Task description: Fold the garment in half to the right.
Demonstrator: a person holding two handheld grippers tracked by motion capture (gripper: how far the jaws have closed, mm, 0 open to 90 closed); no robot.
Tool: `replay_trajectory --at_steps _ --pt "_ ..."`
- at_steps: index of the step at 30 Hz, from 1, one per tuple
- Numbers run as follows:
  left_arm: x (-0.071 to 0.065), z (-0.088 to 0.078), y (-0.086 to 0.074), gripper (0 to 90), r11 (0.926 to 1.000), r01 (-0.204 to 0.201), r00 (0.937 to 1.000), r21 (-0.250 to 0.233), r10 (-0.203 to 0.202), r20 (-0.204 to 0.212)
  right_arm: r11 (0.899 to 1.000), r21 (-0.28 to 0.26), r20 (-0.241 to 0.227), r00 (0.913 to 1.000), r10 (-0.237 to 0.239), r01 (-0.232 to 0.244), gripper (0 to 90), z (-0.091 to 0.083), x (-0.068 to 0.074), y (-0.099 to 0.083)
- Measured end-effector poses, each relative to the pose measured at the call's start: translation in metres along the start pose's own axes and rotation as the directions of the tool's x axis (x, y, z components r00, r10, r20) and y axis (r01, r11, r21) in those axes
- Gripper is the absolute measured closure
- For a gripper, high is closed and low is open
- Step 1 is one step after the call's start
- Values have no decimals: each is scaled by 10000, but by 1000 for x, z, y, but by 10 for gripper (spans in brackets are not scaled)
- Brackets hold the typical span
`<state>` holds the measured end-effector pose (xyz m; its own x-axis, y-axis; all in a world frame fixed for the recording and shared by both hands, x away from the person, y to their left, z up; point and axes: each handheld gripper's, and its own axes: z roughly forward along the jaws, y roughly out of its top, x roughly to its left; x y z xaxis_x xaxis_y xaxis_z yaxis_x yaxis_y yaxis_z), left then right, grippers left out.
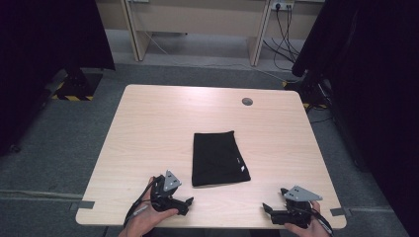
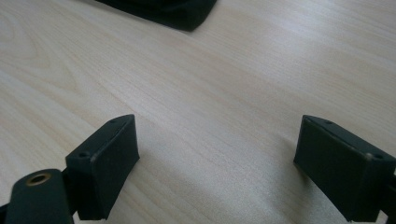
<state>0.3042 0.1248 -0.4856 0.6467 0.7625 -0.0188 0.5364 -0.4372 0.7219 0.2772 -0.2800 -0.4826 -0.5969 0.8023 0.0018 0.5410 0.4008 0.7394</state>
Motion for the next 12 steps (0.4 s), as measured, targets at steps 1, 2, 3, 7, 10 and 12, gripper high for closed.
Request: replay_trajectory --at_steps 1,2,3,7,10,12 --pt "0 0 0 0 10000 -1 10000 1 1 1 10000 -2 1 10000 10 -10 138 0 0 0" --pt "0 0 0 0 10000 4 10000 -2 -4 -1 10000 -19 5 10000 -7 7 138 0 0 0" --pt "0 0 0 0 10000 2 10000 0 -2 -4 10000 -31 0 10000 -7 7 138 0 0 -1" --pt "0 0 0 0 10000 2 10000 -3 -2 0 10000 -49 10 10000 2 -2 138 0 0 -1" --pt "0 0 0 0 10000 -1 10000 0 1 -1 10000 -52 12 10000 7 -7 138 0 0 -1" --pt "0 0 0 0 10000 2 10000 -1 -2 -2 10000 -54 15 10000 7 -7 138 0 0 -1"
